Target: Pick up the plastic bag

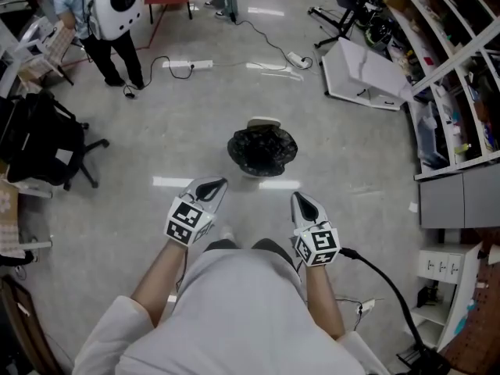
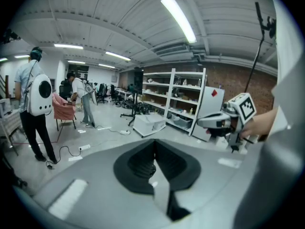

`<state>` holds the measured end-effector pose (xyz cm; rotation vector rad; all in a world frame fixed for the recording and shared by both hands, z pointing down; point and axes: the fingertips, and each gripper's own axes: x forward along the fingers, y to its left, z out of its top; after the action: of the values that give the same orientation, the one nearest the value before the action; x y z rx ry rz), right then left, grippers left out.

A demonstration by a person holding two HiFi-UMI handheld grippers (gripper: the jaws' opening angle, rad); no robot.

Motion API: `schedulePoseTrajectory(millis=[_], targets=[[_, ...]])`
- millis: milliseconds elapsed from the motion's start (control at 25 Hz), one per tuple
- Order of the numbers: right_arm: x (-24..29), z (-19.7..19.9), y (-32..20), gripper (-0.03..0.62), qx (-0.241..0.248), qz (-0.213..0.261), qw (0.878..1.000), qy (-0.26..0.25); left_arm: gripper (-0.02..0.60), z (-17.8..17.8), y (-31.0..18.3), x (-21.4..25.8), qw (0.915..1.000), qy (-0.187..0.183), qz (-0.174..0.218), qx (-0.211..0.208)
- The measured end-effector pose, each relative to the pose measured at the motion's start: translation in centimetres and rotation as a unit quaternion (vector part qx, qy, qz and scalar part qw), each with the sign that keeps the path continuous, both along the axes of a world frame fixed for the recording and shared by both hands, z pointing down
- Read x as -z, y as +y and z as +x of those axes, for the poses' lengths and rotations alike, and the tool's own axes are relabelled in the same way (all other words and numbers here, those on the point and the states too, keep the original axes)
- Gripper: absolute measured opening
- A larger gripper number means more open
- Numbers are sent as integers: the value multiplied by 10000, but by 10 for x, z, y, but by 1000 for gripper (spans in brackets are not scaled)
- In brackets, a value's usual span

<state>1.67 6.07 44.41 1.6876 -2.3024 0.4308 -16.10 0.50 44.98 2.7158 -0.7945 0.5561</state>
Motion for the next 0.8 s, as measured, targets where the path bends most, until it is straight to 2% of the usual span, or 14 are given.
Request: schedulePoseTrajectory(millis=[360,800], targets=[[-9,-6,-22,2,-91,-160,9998,7,5,-10,-24,-11,9999,29,-146,2],[-15,26,-67,2,136,-203,9997,-19,5,17,-57,-14,9995,-85,-225,191]])
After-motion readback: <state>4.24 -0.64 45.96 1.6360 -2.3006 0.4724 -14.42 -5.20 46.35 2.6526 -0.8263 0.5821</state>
